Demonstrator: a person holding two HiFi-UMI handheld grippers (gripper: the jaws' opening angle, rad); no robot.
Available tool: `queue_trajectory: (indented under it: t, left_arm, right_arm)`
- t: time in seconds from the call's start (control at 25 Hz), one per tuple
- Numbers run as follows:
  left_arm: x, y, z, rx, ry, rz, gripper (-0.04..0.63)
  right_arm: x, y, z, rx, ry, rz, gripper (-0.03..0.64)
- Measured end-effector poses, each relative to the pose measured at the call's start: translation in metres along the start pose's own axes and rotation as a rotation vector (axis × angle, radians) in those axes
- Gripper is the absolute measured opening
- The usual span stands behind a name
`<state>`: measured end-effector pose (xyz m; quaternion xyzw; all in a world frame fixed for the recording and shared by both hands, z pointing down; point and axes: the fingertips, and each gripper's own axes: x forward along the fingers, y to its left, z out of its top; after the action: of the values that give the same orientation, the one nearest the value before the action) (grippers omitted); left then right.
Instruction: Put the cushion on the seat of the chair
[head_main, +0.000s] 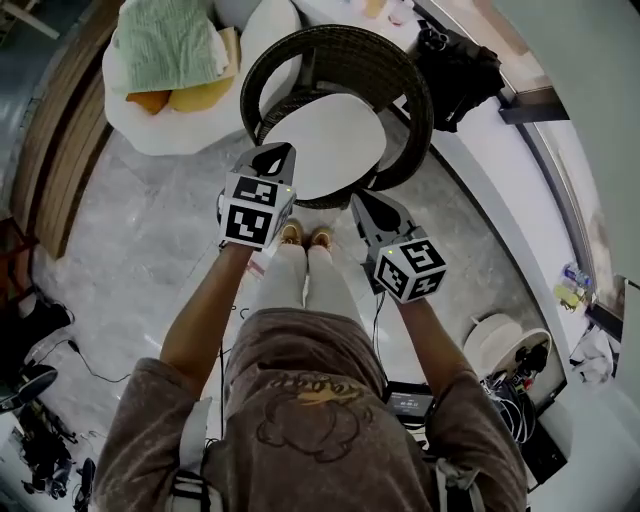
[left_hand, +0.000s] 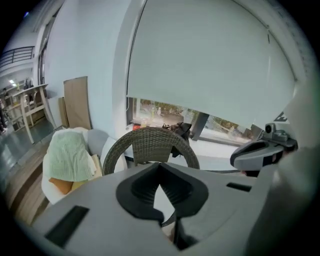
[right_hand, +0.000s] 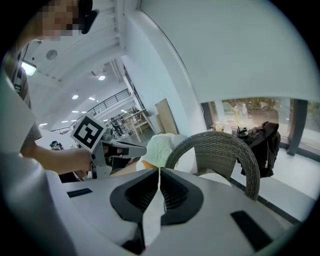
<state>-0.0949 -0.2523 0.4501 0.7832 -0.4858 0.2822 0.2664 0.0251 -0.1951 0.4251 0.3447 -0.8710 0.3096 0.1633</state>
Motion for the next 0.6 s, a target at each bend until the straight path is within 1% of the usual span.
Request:
queue_trajectory:
  t: [0.16,0.28,0.4,0.6]
  left_arm:
    - [-0.049,-0.023,0.028,0.03,-0.06,-0.022,0.006]
    - [-0.078,-0.039,0.044,0.038,-0.1,-0.039,0.006]
    - [-0.104,-0.055,0.052,0.044,-0.142,-0.058,0.006]
    - [-0.145,-0.075,0.064,0.06,-0.199,-0.098,0.006]
  right_arm:
    - [-0.023,0.033,0.035,-0.049,-0.05,0.037,0.025]
    - [-0.041,0.052,0.059,-0.092,-0.094,0.059,0.025]
    - [-0.057,0.07,0.071,-0.133,-0.127,0.071,0.025]
    - [-0.081,0.095,0.082,-0.141,-0.164,0.1,0.025]
